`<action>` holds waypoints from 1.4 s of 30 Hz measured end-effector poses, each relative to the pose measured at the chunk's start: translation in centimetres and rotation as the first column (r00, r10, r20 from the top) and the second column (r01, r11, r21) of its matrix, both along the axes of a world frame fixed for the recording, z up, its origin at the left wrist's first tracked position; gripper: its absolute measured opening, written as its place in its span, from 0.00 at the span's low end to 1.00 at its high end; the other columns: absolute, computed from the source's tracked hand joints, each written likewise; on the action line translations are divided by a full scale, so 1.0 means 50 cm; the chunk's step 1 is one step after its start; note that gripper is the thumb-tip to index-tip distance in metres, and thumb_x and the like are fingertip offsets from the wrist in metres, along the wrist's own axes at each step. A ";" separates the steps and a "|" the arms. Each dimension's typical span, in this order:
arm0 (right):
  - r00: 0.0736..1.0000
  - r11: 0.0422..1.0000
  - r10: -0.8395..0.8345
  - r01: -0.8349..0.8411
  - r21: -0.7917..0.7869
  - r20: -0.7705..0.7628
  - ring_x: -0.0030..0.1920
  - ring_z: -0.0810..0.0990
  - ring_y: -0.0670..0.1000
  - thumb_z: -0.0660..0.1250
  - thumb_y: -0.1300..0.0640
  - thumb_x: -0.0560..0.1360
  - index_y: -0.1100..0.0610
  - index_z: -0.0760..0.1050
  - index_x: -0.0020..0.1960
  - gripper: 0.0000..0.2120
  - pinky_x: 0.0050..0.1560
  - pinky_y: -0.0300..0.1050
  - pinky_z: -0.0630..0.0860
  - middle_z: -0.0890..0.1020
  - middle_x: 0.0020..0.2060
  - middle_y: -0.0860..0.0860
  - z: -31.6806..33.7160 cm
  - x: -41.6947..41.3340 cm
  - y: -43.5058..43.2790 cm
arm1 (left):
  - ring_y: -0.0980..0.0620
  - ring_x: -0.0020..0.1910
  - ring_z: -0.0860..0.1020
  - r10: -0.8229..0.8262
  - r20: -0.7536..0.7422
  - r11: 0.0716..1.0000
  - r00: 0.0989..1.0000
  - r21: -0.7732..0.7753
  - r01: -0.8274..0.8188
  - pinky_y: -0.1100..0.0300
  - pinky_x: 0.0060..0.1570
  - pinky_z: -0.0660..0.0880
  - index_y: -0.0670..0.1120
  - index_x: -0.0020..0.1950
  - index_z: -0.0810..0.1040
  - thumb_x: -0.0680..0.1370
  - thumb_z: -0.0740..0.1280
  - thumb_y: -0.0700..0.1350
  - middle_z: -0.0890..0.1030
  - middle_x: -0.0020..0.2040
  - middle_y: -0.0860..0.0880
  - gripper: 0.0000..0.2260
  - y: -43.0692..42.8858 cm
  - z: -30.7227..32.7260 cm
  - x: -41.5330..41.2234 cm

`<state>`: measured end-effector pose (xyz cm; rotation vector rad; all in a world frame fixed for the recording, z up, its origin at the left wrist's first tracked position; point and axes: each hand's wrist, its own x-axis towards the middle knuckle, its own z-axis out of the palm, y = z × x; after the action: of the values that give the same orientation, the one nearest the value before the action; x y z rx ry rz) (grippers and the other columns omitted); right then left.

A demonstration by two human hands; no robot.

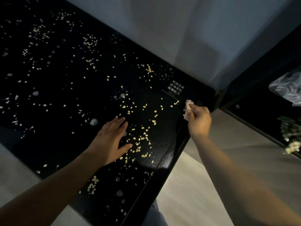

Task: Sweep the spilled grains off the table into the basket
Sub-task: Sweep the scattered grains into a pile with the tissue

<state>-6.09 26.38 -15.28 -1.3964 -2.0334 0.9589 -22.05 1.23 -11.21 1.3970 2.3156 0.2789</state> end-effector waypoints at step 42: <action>0.997 0.997 -0.069 0.070 -0.024 0.027 0.52 0.75 0.53 0.68 0.65 0.75 0.56 0.81 0.59 0.13 0.54 0.34 0.67 0.76 0.48 0.50 -0.026 0.057 -0.272 | 0.50 0.76 0.47 -0.134 0.065 0.984 0.989 -0.113 0.140 0.49 0.75 0.51 0.46 0.78 0.53 0.74 0.63 0.64 0.49 0.78 0.51 0.40 -0.025 -0.029 -0.090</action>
<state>-3.27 12.77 -16.60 -1.4899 -1.9842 0.9438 -26.55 -0.04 -12.64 1.4618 2.1416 0.1369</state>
